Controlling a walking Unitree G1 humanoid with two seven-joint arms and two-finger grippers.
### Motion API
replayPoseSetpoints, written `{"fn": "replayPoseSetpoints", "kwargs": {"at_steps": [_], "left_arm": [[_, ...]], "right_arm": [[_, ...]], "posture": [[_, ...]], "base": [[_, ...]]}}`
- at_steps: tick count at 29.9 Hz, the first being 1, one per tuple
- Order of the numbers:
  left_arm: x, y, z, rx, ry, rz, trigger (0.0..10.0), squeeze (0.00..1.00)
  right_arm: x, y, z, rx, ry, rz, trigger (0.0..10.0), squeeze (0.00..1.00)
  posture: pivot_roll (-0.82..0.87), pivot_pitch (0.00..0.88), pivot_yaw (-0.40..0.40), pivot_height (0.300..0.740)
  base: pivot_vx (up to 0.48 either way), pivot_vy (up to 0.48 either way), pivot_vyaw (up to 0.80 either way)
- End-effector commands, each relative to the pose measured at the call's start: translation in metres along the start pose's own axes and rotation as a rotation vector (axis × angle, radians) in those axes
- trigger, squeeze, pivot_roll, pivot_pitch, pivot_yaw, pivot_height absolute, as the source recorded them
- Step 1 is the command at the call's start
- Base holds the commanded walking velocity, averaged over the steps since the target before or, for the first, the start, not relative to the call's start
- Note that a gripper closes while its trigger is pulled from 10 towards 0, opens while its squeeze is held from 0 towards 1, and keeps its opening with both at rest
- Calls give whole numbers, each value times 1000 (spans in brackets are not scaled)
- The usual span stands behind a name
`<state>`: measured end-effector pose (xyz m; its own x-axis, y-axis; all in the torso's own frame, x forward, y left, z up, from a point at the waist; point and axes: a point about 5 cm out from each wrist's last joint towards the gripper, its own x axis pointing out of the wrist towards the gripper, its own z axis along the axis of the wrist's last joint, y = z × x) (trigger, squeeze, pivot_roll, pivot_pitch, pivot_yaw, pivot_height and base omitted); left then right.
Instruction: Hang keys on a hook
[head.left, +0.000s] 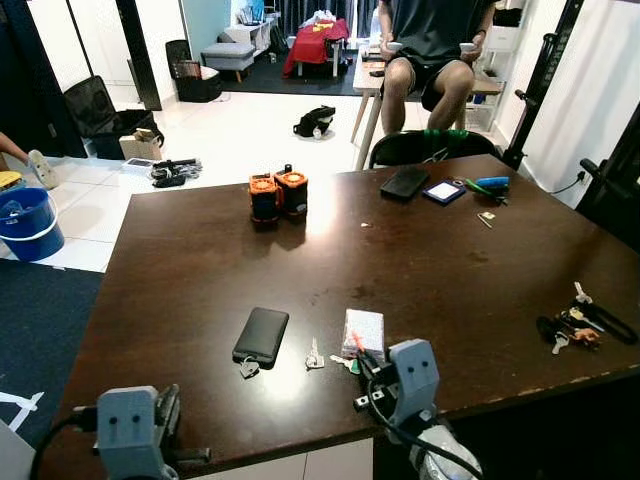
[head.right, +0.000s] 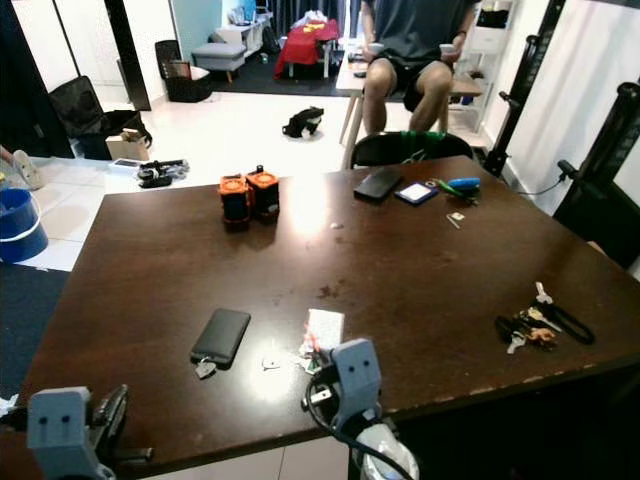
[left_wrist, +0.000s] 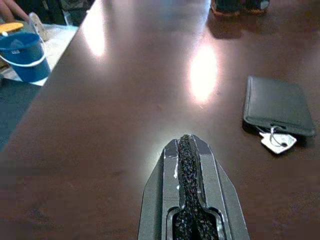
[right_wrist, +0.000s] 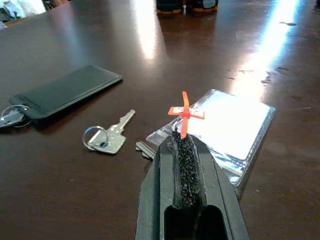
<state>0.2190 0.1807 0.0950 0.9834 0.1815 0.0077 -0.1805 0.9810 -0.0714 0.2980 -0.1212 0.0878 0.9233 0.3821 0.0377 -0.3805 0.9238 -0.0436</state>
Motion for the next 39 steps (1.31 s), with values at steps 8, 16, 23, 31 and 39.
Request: {"fn": "replayPoseSetpoints", "kwargs": {"at_steps": [8, 16, 23, 31, 39], "left_arm": [[-1, 5, -3, 4, -12, 28, 10000, 0], [4, 7, 2, 8, -50, 47, 10000, 0], [8, 10, 3, 10, -50, 51, 10000, 0], [1, 19, -28, -2, 79, 61, 10000, 0], [4, 18, -31, 12, 94, 45, 10000, 0]], "right_arm": [[0, 2, -4, 12, 16, 4, 10000, 0], [0, 3, -4, 7, 12, 4, 10000, 0], [0, 3, -4, 7, 12, 6, 10000, 0], [2, 4, -5, 8, 13, 12, 10000, 0], [2, 4, -5, 9, 16, 15, 10000, 0]], "posture": [[-61, 25, 106, 740], [-64, 24, 109, 740], [-64, 24, 109, 740], [-62, 25, 109, 740], [-62, 25, 109, 740]], "base": [[0, 0, 0], [0, 0, 0], [0, 0, 0], [0, 0, 0], [0, 0, 0]]}}
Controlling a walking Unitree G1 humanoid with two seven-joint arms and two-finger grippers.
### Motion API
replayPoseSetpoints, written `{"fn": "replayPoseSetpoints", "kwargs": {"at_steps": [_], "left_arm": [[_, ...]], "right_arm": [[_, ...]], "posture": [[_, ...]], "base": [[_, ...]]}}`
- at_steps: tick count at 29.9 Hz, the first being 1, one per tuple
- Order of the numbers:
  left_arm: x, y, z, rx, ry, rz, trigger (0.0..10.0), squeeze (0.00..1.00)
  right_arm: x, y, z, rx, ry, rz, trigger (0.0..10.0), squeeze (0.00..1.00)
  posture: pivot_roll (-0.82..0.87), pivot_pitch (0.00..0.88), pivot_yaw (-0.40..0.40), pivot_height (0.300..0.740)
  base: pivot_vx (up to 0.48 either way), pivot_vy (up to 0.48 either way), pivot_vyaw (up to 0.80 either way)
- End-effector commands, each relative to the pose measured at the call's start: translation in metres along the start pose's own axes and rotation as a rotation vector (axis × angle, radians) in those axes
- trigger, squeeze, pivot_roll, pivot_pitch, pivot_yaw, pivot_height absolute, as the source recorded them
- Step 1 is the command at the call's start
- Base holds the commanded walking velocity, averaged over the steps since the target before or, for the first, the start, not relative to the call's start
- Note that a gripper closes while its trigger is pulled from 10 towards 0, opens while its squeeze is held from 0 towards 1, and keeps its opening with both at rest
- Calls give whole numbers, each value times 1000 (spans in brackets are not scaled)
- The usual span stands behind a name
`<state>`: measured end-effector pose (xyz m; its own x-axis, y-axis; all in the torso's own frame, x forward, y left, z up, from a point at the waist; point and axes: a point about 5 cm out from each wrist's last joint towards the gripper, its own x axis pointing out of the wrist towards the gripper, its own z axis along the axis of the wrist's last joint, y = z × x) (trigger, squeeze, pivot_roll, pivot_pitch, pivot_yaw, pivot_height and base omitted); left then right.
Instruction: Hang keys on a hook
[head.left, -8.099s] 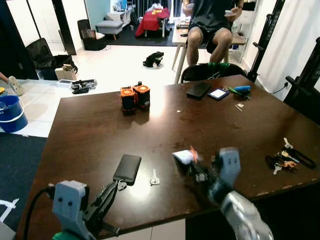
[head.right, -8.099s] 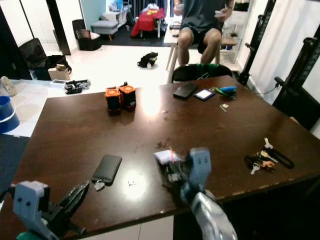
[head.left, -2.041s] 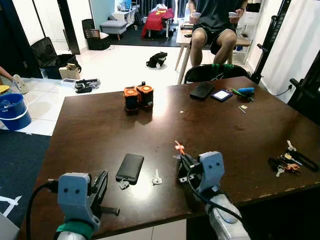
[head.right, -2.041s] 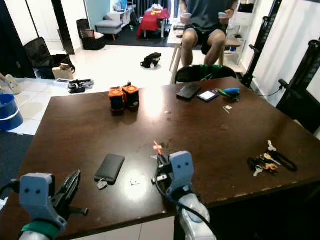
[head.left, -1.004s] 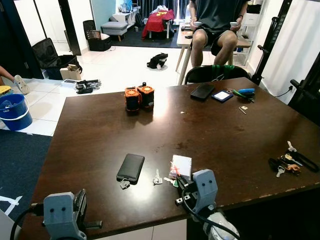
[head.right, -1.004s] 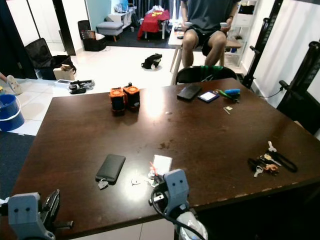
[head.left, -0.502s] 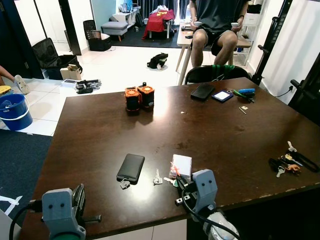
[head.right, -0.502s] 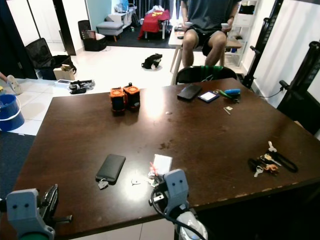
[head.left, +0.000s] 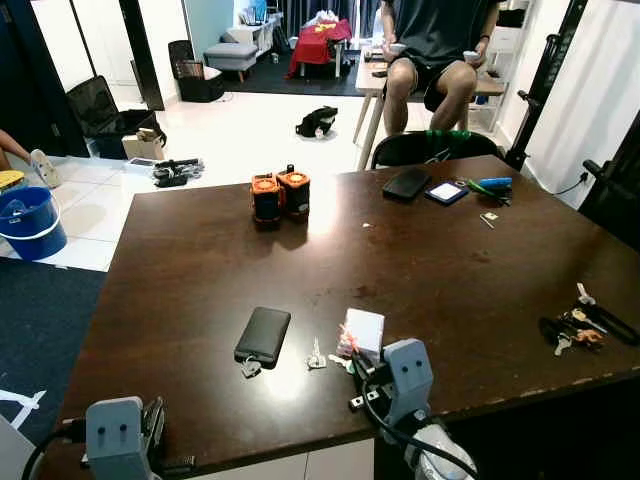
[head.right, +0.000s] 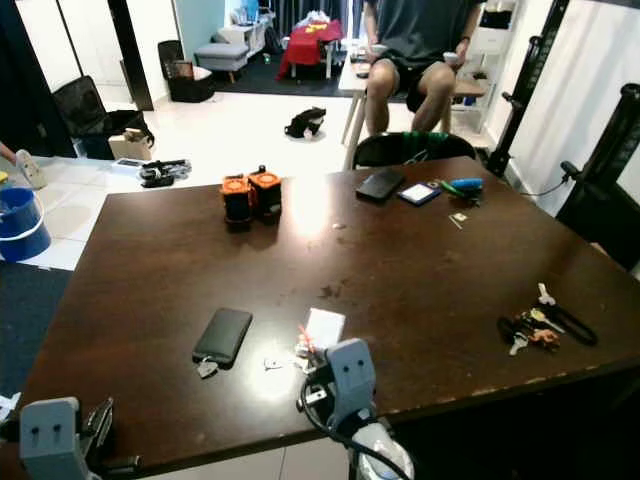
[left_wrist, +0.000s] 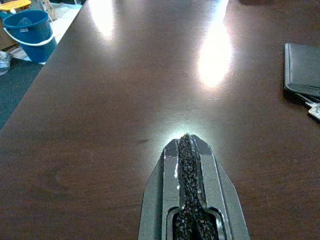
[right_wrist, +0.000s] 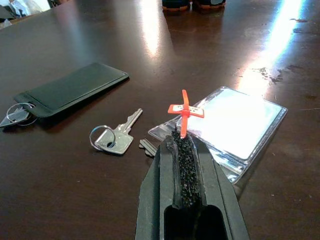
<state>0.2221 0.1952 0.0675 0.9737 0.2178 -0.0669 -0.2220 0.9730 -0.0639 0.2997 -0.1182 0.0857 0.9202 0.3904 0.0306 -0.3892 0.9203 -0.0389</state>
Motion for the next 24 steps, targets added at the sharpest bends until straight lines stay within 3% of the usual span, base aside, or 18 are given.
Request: {"fn": "replayPoseSetpoints", "kwargs": {"at_steps": [1, 15, 24], "left_arm": [[-1, 2, -5, 6, 25, 2, 10000, 0], [0, 1, -5, -10, 3, -3, 10000, 0], [-1, 0, -7, -13, 2, -4, 10000, 0]], "right_arm": [[0, 2, -3, 4, 10, 6, 10000, 0], [0, -3, 4, -41, -29, -26, 10000, 0], [-1, 0, 2, -56, -25, -12, 10000, 0]], "posture": [[-62, 25, 109, 740], [-57, 26, 107, 740], [-68, 16, 106, 740]], "base": [[0, 0, 0], [0, 0, 0], [0, 0, 800]]}}
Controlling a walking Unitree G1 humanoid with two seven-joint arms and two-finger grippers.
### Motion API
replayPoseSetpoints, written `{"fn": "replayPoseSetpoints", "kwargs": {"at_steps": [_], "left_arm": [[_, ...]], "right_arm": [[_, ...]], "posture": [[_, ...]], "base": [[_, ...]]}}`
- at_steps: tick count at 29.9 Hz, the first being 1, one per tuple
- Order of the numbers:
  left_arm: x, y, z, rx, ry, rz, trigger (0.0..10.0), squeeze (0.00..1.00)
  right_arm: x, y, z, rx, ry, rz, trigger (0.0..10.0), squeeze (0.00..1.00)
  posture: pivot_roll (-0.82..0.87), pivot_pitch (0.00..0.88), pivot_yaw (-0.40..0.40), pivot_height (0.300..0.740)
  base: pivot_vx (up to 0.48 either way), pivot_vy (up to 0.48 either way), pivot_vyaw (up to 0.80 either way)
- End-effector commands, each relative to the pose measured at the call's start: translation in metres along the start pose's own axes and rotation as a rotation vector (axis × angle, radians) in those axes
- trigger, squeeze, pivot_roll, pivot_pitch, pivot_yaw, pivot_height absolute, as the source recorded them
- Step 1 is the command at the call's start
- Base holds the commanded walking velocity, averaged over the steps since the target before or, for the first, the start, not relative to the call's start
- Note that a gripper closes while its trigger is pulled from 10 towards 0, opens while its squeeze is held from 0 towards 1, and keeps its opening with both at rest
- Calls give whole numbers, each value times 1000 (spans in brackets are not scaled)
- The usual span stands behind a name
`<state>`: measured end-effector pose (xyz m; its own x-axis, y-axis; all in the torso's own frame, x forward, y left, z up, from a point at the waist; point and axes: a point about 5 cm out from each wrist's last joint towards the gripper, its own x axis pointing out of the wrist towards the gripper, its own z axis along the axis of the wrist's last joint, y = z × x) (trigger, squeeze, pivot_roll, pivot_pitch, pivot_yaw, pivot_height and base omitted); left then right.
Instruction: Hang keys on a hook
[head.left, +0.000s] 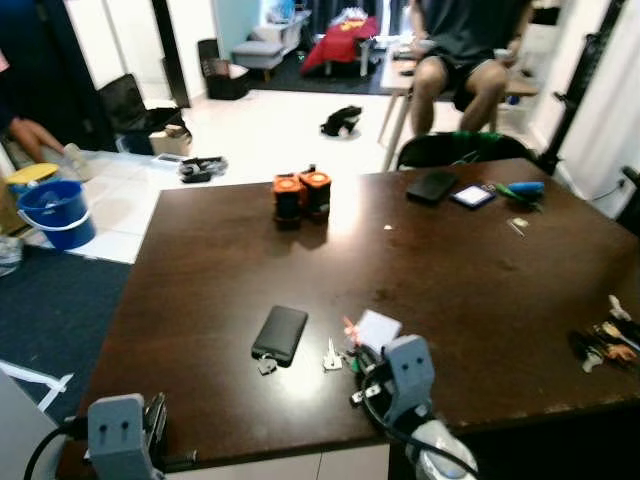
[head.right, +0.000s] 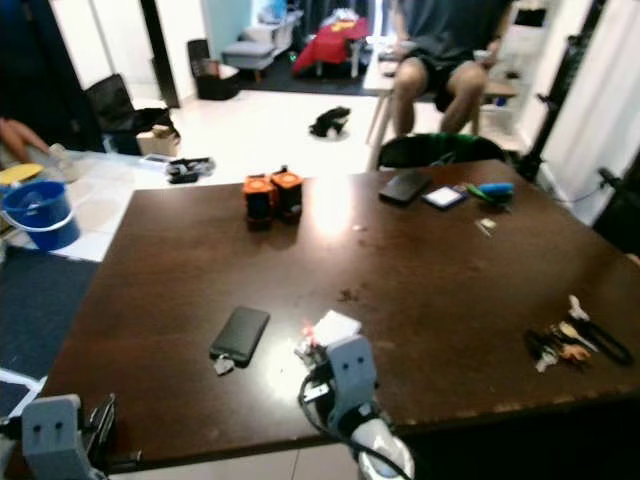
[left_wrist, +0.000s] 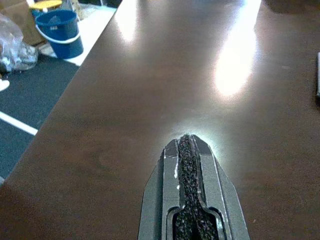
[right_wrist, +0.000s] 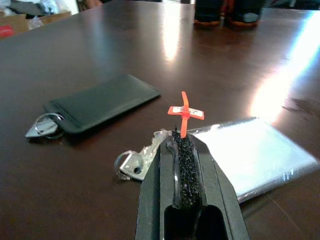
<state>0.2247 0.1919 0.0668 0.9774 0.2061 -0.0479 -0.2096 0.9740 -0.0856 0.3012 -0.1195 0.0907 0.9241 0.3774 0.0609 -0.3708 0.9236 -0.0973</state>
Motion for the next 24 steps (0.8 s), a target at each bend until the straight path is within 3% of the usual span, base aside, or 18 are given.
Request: {"fn": "replayPoseSetpoints", "kwargs": {"at_steps": [1, 6, 11, 24], "left_arm": [[-3, 4, -6, 7, 20, 10, 10000, 0], [-7, 7, 0, 0, -19, 0, 10000, 0], [-29, 12, 14, 24, -66, -68, 10000, 0], [-46, 13, 20, 5, -75, -90, 10000, 0]], "right_arm": [[-2, 2, -3, 4, 4, 3, 10000, 0], [-3, 2, -4, 5, 4, 5, 10000, 0], [-8, -2, -4, -1, 5, -6, 10000, 0], [-17, -10, -9, -19, 26, -7, 10000, 0]], "posture": [[-68, 16, 106, 740], [-77, 9, 110, 740], [-76, 7, 114, 740], [-67, 26, 108, 740]], "base": [[0, 0, 800], [0, 0, 800], [0, 0, 800], [0, 0, 800]]}}
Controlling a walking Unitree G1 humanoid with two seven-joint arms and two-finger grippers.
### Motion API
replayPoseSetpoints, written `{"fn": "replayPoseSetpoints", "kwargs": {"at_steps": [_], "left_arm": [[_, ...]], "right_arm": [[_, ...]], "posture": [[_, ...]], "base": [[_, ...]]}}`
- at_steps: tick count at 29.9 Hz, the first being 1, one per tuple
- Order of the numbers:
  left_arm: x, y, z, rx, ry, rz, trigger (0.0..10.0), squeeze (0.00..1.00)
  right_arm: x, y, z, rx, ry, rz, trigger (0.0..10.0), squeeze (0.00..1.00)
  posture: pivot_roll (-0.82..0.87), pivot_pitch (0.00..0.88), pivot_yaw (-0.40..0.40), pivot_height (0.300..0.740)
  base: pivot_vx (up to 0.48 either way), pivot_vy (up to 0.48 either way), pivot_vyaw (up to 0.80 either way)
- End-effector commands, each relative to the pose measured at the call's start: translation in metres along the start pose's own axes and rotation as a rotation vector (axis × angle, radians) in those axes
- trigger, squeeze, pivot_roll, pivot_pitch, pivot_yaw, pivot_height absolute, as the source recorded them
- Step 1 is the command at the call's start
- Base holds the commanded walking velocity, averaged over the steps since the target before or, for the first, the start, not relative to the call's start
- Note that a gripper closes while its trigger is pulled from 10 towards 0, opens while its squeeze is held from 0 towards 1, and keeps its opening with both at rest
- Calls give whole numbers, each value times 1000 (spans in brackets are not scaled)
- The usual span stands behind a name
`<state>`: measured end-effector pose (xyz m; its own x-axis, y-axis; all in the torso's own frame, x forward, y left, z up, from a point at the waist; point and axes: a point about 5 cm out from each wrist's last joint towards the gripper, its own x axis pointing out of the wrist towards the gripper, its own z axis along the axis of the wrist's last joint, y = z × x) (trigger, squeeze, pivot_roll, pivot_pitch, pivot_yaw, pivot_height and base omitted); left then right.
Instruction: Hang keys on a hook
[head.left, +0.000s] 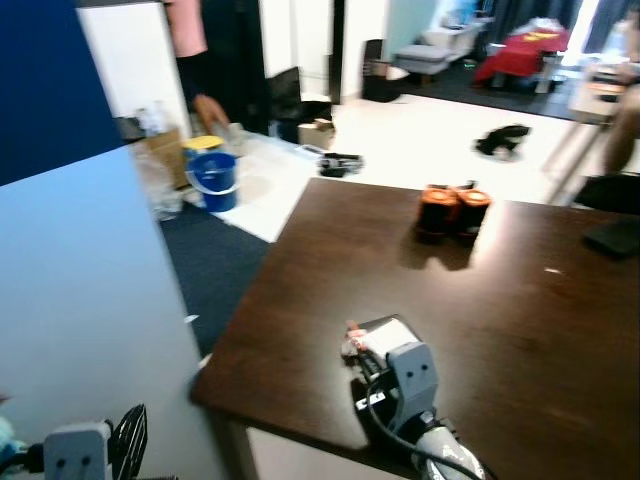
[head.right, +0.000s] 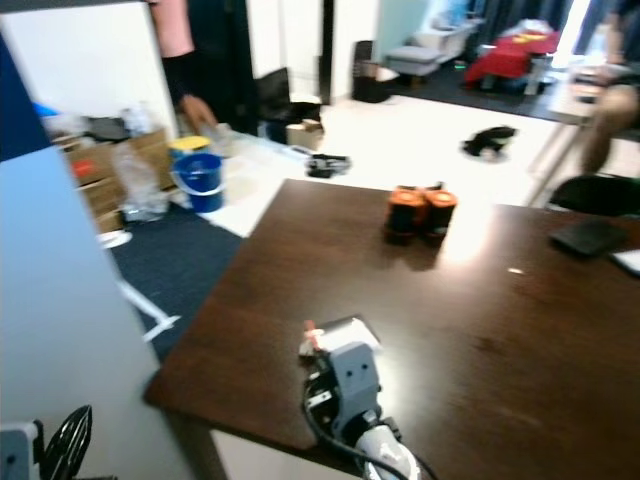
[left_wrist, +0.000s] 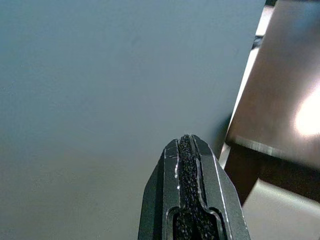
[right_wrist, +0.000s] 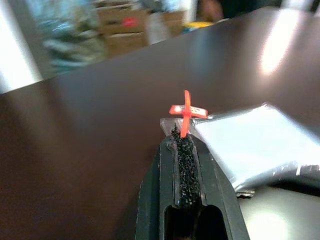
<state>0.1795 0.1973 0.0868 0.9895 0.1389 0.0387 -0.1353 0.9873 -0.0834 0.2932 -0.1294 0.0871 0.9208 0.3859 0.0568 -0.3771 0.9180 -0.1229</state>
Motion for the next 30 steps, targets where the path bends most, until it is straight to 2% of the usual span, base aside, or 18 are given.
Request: {"fn": "replayPoseSetpoints", "kwargs": {"at_steps": [1, 9, 29, 30], "left_arm": [[-2, 0, 1, 2, 5, -15, 10000, 0], [-1, 2, 5, -1, 1, 7, 10000, 0], [-4, -5, 10, -51, -10, -52, 10000, 0], [-3, -5, 11, -58, -13, -48, 10000, 0]], "right_arm": [[-6, -4, -5, 6, 23, -16, 10000, 0], [-7, -4, -5, 4, 25, -15, 10000, 0], [-7, -6, -2, 1, 16, -13, 10000, 0], [-7, -7, -2, 36, 16, -25, 10000, 0]], "posture": [[-67, 26, 108, 740], [-65, 28, 107, 740], [-68, 30, 107, 740], [-68, 30, 107, 740]], "base": [[0, 0, 800], [0, 0, 800], [0, 0, 800], [0, 0, 0]]}}
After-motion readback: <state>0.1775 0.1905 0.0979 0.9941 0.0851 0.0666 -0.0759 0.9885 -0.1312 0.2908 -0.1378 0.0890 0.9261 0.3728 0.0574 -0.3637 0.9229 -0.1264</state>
